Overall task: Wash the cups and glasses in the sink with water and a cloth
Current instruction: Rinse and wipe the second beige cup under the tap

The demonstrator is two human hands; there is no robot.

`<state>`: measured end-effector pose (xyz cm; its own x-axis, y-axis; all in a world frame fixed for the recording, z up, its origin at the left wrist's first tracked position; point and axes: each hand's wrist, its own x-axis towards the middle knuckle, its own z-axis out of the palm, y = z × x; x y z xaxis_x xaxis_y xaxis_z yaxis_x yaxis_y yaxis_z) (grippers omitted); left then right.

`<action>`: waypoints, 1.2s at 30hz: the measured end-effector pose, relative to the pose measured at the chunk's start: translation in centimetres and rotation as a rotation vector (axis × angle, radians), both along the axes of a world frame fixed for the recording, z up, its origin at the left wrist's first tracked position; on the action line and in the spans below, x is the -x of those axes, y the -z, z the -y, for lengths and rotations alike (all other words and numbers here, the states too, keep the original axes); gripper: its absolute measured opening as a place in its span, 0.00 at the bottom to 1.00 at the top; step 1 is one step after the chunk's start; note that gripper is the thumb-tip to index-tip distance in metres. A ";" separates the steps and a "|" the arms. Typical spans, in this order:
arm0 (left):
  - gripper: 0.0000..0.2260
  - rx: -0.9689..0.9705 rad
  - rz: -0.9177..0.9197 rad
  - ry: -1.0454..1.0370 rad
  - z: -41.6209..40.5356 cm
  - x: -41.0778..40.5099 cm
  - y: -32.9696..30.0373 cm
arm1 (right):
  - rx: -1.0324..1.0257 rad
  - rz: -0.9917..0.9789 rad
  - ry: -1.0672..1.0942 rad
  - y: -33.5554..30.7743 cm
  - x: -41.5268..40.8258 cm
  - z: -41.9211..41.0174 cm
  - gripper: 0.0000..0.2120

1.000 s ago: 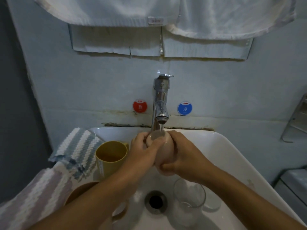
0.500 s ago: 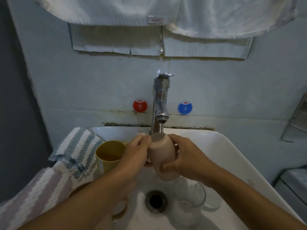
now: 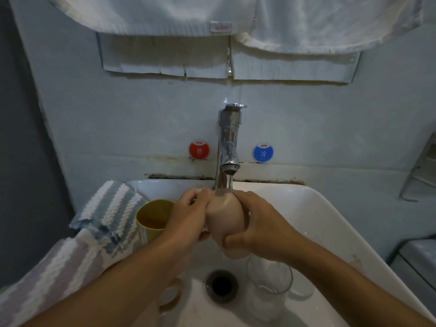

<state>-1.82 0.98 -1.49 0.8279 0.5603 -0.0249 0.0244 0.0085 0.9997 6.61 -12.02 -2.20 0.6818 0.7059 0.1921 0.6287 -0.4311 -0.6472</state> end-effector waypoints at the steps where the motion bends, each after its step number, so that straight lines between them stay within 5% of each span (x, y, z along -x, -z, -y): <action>1: 0.11 0.013 -0.007 0.001 0.0 0.0 0.1 | 0.003 -0.012 0.005 0.0 -0.1 0.0 0.37; 23: 0.11 0.025 -0.017 0.058 0.7 0.0 -0.2 | -0.030 0.006 0.067 0.0 -0.6 0.3 0.37; 30: 0.19 0.043 -0.056 0.063 0.6 0.3 -0.6 | -0.023 0.043 0.005 0.3 -0.2 0.2 0.38; 36: 0.14 0.062 -0.030 0.033 0.4 0.3 -0.5 | 0.041 0.122 -0.017 -0.7 0.0 0.5 0.37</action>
